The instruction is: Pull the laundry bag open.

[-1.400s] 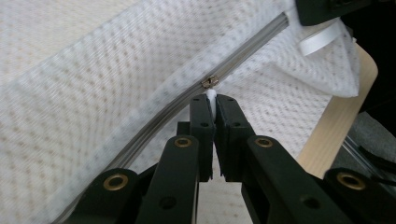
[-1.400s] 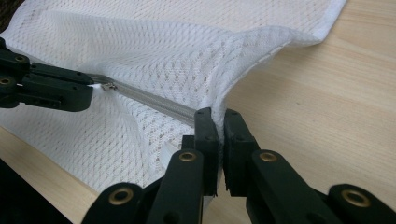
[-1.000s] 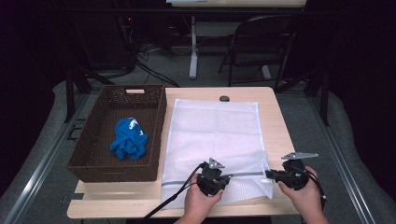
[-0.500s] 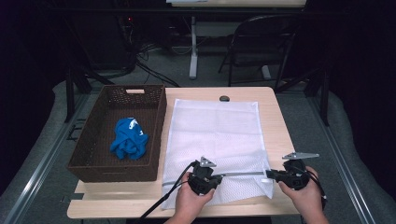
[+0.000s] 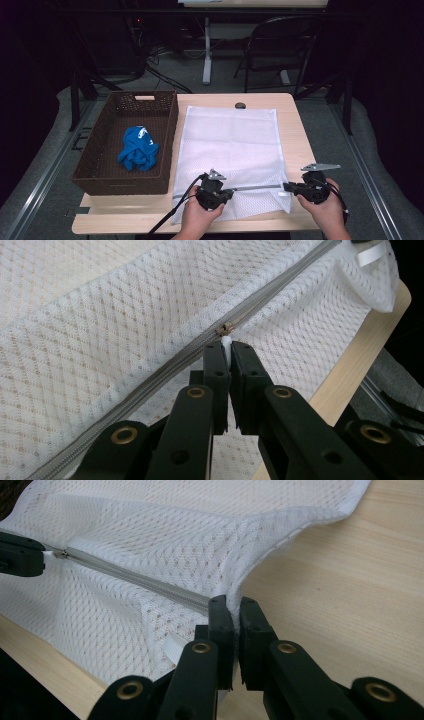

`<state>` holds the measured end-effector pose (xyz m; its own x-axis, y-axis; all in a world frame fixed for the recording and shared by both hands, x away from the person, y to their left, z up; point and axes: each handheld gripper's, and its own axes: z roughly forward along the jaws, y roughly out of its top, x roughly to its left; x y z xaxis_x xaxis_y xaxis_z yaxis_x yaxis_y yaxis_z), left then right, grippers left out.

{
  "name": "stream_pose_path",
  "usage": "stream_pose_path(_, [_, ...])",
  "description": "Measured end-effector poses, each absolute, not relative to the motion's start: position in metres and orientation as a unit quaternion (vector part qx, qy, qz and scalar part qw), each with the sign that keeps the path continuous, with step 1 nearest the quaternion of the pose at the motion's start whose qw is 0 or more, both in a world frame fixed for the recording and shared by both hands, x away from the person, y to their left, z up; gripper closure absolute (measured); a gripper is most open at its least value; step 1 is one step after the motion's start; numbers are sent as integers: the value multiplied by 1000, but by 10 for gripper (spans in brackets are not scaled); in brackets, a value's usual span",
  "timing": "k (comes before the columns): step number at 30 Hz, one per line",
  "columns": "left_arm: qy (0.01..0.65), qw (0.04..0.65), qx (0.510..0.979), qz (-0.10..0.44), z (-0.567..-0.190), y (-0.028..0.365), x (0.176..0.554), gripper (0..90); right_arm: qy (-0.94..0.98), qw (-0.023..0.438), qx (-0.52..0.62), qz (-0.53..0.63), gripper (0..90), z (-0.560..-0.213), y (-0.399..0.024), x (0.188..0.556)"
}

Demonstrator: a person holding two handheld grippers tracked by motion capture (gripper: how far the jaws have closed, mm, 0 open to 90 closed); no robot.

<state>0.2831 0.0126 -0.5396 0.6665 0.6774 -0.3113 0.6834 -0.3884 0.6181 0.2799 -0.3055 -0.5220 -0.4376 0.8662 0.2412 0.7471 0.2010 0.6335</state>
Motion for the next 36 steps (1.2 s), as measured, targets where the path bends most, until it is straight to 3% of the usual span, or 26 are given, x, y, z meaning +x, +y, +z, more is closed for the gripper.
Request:
stream_pose_path(20, [390,337,857,-6,-550,5,290,864,764,89,518,374,866,-517,-304,278])
stream_pose_path(36, [405,343,847,-16,-547,9,291,870,772,90,514,363,870,-520,-303,278])
